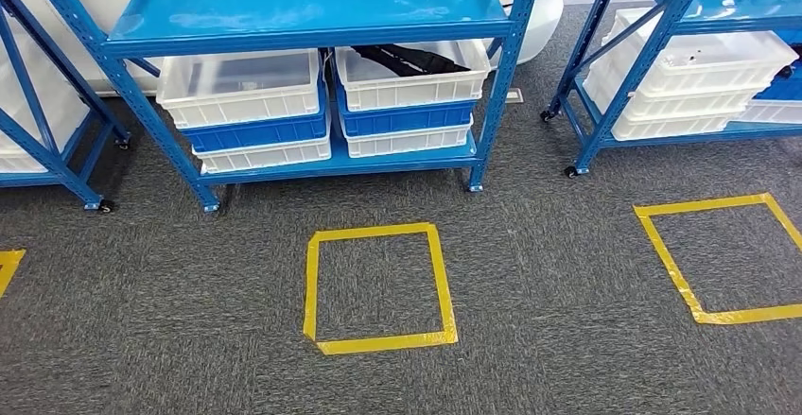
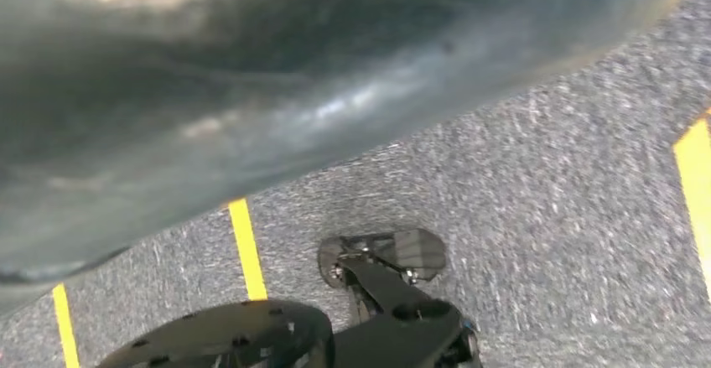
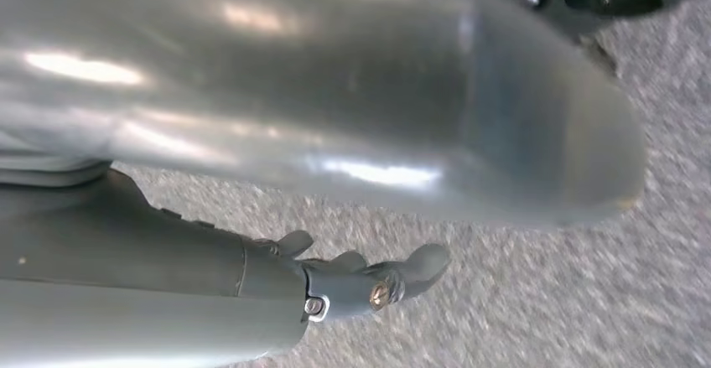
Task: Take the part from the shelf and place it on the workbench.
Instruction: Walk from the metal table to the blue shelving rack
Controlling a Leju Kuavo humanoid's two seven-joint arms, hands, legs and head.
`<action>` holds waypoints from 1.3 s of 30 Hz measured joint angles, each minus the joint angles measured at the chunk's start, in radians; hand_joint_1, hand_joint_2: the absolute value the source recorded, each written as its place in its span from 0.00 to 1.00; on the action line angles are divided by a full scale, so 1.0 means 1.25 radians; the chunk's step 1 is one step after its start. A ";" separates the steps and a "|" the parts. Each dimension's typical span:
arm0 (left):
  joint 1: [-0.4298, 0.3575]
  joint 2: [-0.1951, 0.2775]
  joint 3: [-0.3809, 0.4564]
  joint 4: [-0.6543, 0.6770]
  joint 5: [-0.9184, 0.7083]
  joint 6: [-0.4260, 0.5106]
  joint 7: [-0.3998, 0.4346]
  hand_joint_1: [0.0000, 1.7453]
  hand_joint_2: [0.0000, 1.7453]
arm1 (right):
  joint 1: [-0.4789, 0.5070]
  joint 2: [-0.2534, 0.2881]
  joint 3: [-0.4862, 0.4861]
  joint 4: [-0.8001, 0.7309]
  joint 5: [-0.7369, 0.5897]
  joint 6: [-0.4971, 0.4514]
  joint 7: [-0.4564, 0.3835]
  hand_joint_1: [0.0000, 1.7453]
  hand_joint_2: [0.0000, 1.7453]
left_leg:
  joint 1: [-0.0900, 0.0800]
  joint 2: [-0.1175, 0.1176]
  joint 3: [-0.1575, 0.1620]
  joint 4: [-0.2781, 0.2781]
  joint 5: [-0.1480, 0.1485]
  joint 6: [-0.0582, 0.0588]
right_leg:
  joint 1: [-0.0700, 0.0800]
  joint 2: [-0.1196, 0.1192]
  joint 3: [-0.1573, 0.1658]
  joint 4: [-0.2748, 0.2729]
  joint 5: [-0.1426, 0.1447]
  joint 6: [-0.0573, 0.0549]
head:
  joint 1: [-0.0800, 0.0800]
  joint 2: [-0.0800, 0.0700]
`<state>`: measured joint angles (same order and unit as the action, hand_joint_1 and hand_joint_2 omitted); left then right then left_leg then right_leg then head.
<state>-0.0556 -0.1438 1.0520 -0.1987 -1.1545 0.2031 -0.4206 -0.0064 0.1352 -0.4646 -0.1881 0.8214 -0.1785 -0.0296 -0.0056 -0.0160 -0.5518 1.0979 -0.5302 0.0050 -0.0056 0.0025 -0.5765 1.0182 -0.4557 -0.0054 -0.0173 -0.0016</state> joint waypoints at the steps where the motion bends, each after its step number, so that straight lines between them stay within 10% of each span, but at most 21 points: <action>1: 0.000 0.000 0.001 0.000 0.001 0.001 0.000 0.00 0.00 | 0.000 0.000 0.000 0.000 0.003 -0.010 -0.004 0.00 0.00 | 0.002 0.002 -0.016 0.034 -0.020 -0.004 | -0.003 -0.001 0.009 -0.001 0.001 -0.002 | -0.001 0.000; 4: 0.000 0.000 0.006 0.000 0.004 0.003 0.000 0.00 0.00 | 0.000 0.001 0.001 0.000 0.015 -0.039 -0.023 0.00 0.00 | 0.009 0.006 -0.096 0.163 -0.074 -0.014 | -0.004 0.000 0.017 -0.001 -0.005 -0.006 | -0.002 0.000; 6: 0.002 0.000 0.008 0.000 0.005 0.003 -0.001 0.00 0.00 | 0.001 0.002 0.002 0.000 0.019 -0.044 -0.031 0.00 0.00 | 0.016 0.007 -0.114 0.160 -0.051 -0.020 | -0.007 0.002 0.024 -0.001 -0.011 -0.002 | -0.002 0.000; 9: 0.002 0.000 0.010 0.000 0.004 0.003 -0.002 0.00 0.00 | 0.004 0.003 0.002 0.000 0.021 -0.040 -0.036 0.00 0.00 | 0.024 0.010 -0.063 0.019 0.029 -0.027 | -0.010 0.006 0.039 0.001 -0.024 0.011 | -0.004 0.000; 15: 0.003 0.000 0.010 0.000 0.001 0.002 -0.003 0.00 0.00 | 0.000 0.003 0.002 0.000 0.021 -0.025 -0.034 0.00 0.00 | 0.020 0.012 -0.030 -0.032 0.040 0.006 | -0.007 0.005 0.038 0.022 -0.053 0.040 | -0.002 0.000; 19: 0.000 0.000 0.010 0.000 -0.004 0.002 -0.003 0.00 0.00 | 0.001 0.003 0.002 0.000 0.021 -0.018 -0.027 0.00 0.00 | 0.018 0.011 -0.024 -0.035 0.036 0.019 | -0.008 0.004 -0.074 0.201 -0.110 0.036 | 0.000 0.000; 21: 0.001 0.000 0.010 0.000 -0.004 0.003 -0.003 0.00 0.00 | 0.003 0.004 0.002 0.000 0.022 -0.016 -0.026 0.00 0.00 | 0.016 0.007 -0.019 -0.035 0.029 0.021 | -0.008 0.004 -0.107 0.220 -0.095 0.044 | 0.000 0.000; 24: 0.001 0.000 0.011 0.000 -0.004 0.003 -0.003 0.00 0.00 | 0.004 0.004 0.002 0.000 0.024 -0.014 -0.024 0.00 0.00 | 0.015 0.003 -0.003 -0.036 0.015 0.016 | -0.006 0.001 -0.065 0.081 -0.015 0.058 | 0.001 0.000; 30: -0.001 0.000 0.011 0.000 -0.004 0.003 -0.003 0.00 0.00 | 0.002 0.003 0.002 0.000 0.025 -0.006 -0.024 0.00 0.00 | 0.014 0.004 0.012 -0.029 -0.011 -0.009 | -0.003 0.000 -0.021 0.012 0.011 0.024 | 0.001 0.000; 35: 0.000 -0.001 0.012 0.000 -0.002 0.008 0.002 0.00 0.00 | 0.000 0.002 0.002 0.000 0.027 -0.001 -0.024 0.00 0.00 | 0.016 0.009 -0.098 0.171 -0.085 -0.020 | -0.005 0.000 0.000 0.008 -0.001 0.003 | -0.003 0.000; 39: 0.002 0.000 0.013 0.000 0.003 0.008 0.001 0.00 0.00 | 0.002 0.002 0.003 0.000 0.035 -0.001 -0.024 0.00 0.00 | 0.016 0.015 -0.069 0.055 0.014 -0.016 | -0.003 0.003 0.016 0.009 -0.014 0.007 | -0.004 0.000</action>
<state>-0.0536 -0.1443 1.0681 -0.1991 -1.1502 0.2129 -0.4190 -0.0036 0.1372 -0.4604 -0.1877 0.8646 -0.1794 -0.0592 0.0141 0.0033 -0.6386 1.1663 -0.5121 -0.0156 -0.0090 0.0065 -0.5565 1.0292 -0.4736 0.0038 -0.0222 -0.0016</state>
